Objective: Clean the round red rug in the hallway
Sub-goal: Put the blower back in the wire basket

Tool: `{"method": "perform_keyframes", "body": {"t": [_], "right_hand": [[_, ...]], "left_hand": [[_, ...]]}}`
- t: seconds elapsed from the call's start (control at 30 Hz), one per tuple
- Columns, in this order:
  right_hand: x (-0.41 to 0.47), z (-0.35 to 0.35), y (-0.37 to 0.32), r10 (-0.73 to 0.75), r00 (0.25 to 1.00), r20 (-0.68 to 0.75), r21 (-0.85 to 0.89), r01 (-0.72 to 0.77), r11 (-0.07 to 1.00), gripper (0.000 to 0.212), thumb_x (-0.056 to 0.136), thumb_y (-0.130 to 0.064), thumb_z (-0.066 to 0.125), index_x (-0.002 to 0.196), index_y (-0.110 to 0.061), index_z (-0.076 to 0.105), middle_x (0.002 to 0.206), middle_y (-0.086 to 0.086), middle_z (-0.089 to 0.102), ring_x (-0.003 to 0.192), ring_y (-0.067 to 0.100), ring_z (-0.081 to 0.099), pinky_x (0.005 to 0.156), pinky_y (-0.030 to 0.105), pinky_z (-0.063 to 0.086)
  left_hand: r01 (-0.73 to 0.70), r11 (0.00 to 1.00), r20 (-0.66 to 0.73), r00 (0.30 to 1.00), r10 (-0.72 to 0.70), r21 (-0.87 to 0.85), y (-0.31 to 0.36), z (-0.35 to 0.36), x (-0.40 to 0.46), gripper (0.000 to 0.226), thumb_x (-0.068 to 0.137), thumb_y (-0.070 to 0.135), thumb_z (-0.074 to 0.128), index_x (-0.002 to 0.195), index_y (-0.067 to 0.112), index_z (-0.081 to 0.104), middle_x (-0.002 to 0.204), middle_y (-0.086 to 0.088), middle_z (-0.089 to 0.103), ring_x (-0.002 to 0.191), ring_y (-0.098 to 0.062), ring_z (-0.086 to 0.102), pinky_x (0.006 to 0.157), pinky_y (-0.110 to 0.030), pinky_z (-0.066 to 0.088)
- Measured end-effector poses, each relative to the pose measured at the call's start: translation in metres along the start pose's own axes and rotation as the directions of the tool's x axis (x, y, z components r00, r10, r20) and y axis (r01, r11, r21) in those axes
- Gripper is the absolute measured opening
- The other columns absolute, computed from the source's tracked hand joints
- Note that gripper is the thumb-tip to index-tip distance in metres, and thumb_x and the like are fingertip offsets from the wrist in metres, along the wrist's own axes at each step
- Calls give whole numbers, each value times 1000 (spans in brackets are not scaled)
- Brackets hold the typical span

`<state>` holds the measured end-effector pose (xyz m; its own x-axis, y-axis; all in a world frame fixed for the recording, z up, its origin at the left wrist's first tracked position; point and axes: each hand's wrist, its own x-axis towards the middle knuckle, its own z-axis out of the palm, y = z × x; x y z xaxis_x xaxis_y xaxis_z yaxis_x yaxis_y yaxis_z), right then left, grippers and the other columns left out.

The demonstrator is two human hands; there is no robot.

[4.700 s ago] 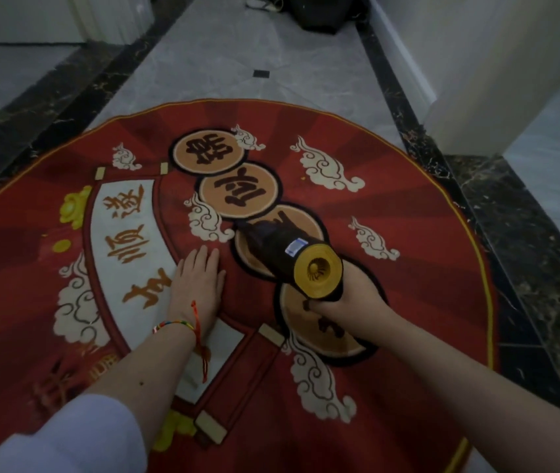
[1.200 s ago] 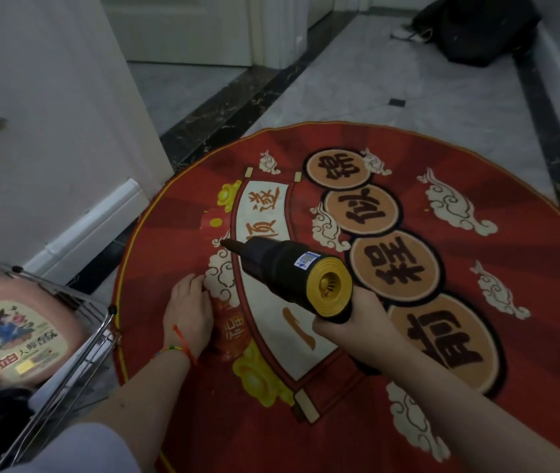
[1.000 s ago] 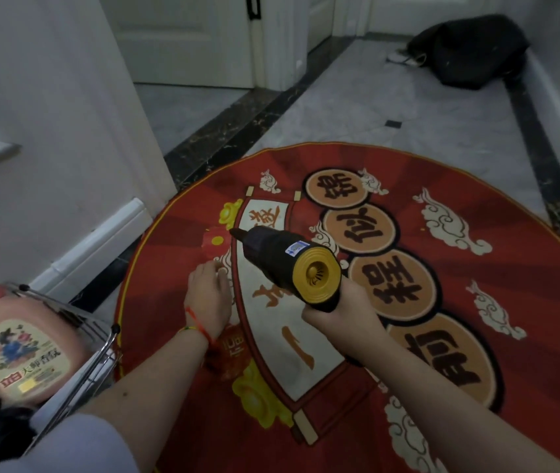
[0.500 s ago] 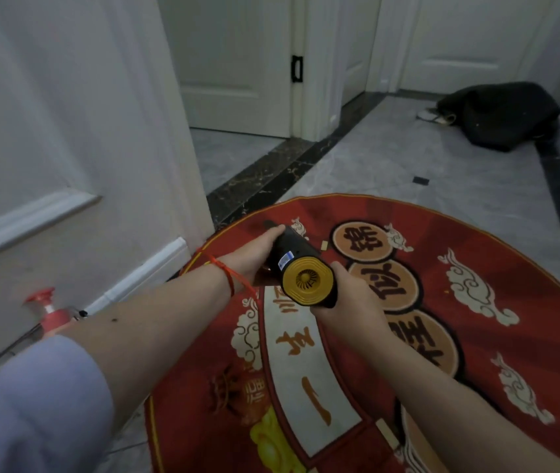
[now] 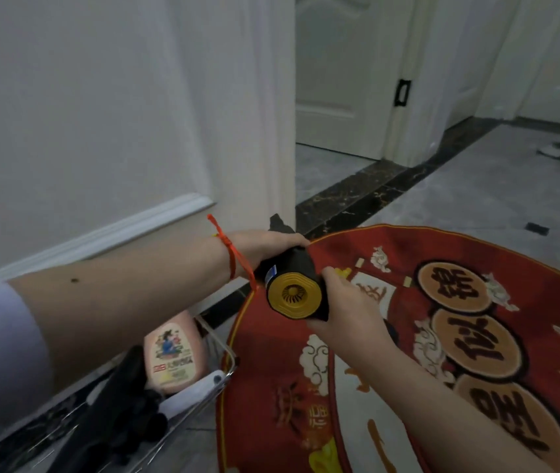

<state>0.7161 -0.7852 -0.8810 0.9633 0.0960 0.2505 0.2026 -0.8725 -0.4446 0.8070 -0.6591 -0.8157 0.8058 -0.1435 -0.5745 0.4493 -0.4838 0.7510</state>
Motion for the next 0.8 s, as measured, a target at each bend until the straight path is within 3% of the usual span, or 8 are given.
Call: {"method": "perform_keyframes", "body": {"t": [0.07, 0.13, 0.37, 0.47, 0.57, 0.7, 0.8], "right_hand": [[2, 12, -19, -47, 998, 50, 53, 44, 998, 36, 79, -29, 67, 94, -25, 35, 87, -8, 48, 75, 14, 52, 56, 25, 41], [2, 25, -36, -87, 990, 110, 100, 76, 992, 35, 79, -31, 67, 96, -25, 36, 92, -6, 50, 80, 16, 56, 63, 32, 48], [5, 59, -89, -222, 935, 277, 120, 196, 973, 45, 78, -35, 69, 107, -22, 37, 104, -4, 52, 92, 16, 57, 72, 30, 48], [3, 73, -106, -286, 907, 308, 105, 266, 958, 42, 79, -32, 67, 103, -23, 34, 100, -4, 50, 88, 15, 56, 65, 26, 42], [-3, 82, -118, -332, 890, 311, 105, 315, 943, 47, 79, -31, 64, 115, -21, 35, 100, -5, 50, 84, 13, 55, 60, 22, 38], [-12, 97, -134, -402, 862, 308, 86, 395, 914, 62, 81, -39, 63, 129, -18, 31, 112, -1, 55, 95, 17, 59, 72, 28, 49], [-15, 113, -144, -441, 840, 315, 66, 444, 893, 66, 81, -44, 63, 132, -20, 30, 115, -2, 55, 98, 16, 59, 77, 27, 47]], "left_hand": [[-13, 1000, -65, 998, 13, -1, -18, -18, -5, 33, 86, 40, 63, 84, 11, 49, 85, -12, 59, 85, -30, 60, 92, -42, 50], [-30, 999, -131, 991, 27, -20, -37, -35, -8, 29, 85, 39, 65, 85, 16, 47, 85, -10, 60, 82, -29, 63, 89, -42, 53], [-5, 985, -293, 955, -46, -171, -103, -82, -19, 30, 82, 37, 67, 92, 14, 50, 83, -9, 60, 69, -19, 59, 63, -27, 51], [2, 973, -300, 951, -73, -231, -128, -97, -25, 36, 81, 37, 68, 104, 13, 54, 84, -7, 62, 70, -17, 61, 53, -24, 48], [74, 941, -240, 958, -159, -329, -152, -108, -32, 38, 81, 38, 67, 105, 11, 57, 86, -9, 65, 73, -19, 63, 55, -25, 49], [96, 899, -227, 951, -210, -428, -183, -119, -41, 28, 80, 35, 66, 96, 13, 61, 80, -9, 68, 69, -20, 64, 56, -25, 49], [97, 875, -214, 951, -222, -474, -206, -129, -46, 44, 66, 38, 73, 101, 13, 64, 92, -12, 71, 79, -24, 66, 68, -30, 52]]}}
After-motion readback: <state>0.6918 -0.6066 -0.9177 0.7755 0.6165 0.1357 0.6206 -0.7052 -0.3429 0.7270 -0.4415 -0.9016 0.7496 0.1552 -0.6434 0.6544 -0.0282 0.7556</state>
